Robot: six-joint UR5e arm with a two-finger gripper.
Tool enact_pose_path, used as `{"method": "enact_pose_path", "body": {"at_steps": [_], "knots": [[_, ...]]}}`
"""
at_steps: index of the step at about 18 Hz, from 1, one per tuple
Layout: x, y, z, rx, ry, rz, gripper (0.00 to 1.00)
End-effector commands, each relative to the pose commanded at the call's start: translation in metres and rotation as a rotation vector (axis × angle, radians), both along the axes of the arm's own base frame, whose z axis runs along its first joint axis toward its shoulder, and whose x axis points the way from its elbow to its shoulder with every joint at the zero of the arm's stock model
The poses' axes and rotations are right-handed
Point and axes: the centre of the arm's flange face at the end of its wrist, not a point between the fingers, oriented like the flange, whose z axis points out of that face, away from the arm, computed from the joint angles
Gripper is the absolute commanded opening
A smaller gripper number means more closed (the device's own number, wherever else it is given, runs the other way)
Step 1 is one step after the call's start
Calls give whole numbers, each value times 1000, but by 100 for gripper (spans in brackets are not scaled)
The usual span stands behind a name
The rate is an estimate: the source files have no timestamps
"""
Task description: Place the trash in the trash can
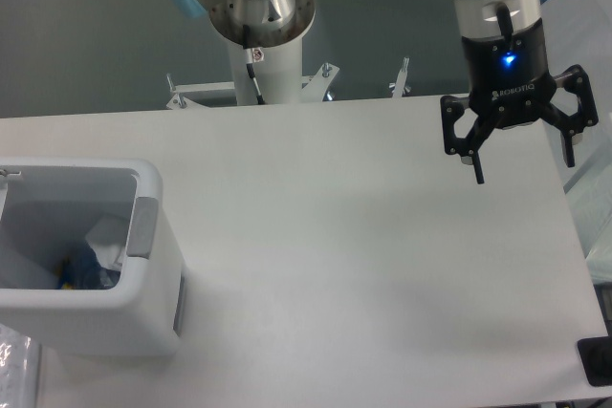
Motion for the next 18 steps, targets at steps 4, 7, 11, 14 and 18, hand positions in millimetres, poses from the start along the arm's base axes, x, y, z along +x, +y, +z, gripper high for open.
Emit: {"method": "enact_pose_path", "body": {"at_steps": [4,7,11,14,18], "knots": [[1,1,0,1,-1,1,100],[5,-1,-4,-2,-10,2,100],[8,-3,-9,-5,-15,1,100],[10,-2,-10,-4,-18,1,100],[9,-2,-13,-4,-21,4,100]]}}
